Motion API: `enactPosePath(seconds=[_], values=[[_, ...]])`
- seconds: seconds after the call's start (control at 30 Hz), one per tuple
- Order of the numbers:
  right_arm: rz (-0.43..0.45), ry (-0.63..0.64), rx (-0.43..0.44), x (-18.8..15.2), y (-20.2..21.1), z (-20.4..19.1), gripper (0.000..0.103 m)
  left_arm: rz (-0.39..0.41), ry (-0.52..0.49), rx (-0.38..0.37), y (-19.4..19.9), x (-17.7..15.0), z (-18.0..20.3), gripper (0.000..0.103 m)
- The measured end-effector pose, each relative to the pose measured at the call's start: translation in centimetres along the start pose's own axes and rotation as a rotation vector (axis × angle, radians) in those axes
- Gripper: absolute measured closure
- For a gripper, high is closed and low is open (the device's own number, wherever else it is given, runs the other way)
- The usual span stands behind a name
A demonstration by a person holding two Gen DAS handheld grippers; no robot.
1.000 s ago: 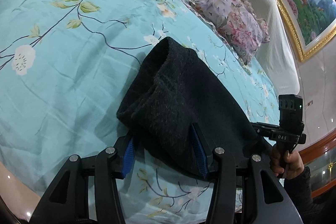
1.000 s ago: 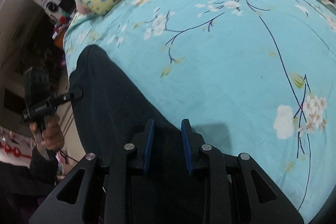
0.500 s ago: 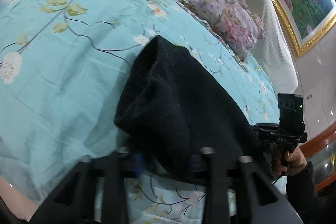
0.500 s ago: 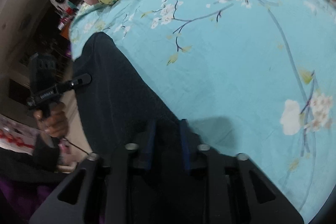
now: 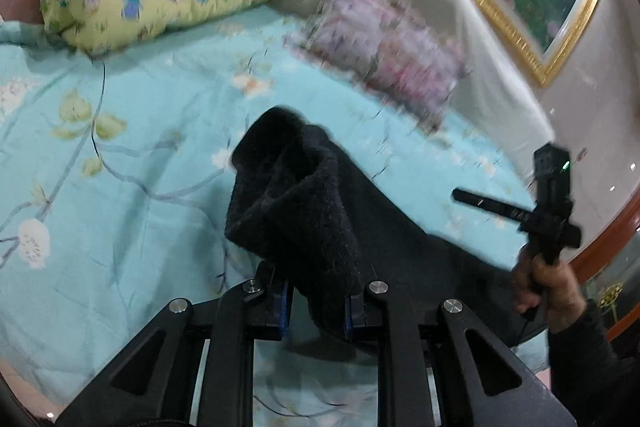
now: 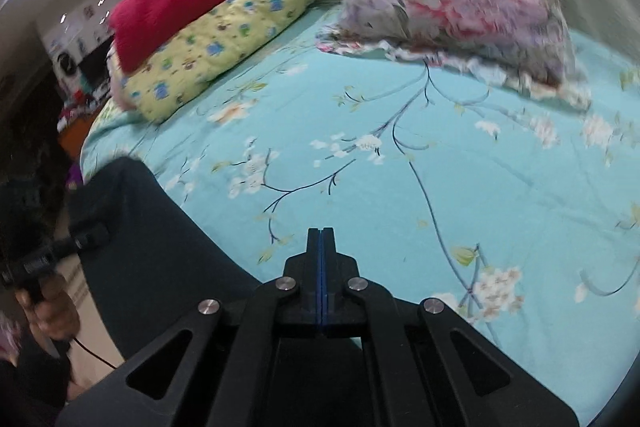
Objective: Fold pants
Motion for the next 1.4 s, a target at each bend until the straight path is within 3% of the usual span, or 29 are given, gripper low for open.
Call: enactPosePath(seconds=[0.07,0.13,0.2,0.3,0.53,0.6,0.9,1.07,1.4], values=[[-0.017,-0.015,-0.01,-0.5,-1.2,0.3,0.103,-0.05,-0.028,0.048,-1.7,-0.9,-0.6,0.084],[-0.019,-0.028,-0.013,-1.1,-1.7,0.7,0.103,-0.059,-0.014,0.048,-1.9,-1.8,-1.3,0.08],[-0.016,-0.049,-0.013,-1.8,-1.6,0.9,0.103,-0.059,0.006,0.054,-1.3,-2.2,-1.9,0.069],[-0.01,-0.099,0.054,-2.9,0.1,1.1,0.102,-0.033,0.035,0.072,0.2,-2.4,-2.4,0.061],[0.056,-0.134,0.052,-6.5,4.9,1.0,0.1,0.037,0.011,0.115,4.2,-1.2,-0.8,0.057],[0.065,-0.164,0.047,-7.7,6.1,1.8,0.1,0.063,0.002,0.081,4.8,-0.6,0.2,0.048],[0.136,-0.298,-0.01,-12.4,12.1,5.4,0.1,0.013,-0.174,-0.077,1.5,1.7,8.7,0.048],[0.194,-0.354,-0.049,-14.6,15.8,7.6,0.099,-0.035,-0.273,-0.181,-0.8,1.8,13.9,0.048],[0.318,-0.505,-0.161,-19.6,22.0,12.1,0.099,-0.118,-0.433,-0.32,-4.6,1.2,22.5,0.048]])
Point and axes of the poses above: each gripper's, at about its wrist camera, not at the fingertips, and y roughly against the way its jaws point, z to its right, x to its top, the point moved 1 cm from there along -y, roughly the way its jaws point, and after that the axes turned 14 degrees about -y, right-handed, at the moved point
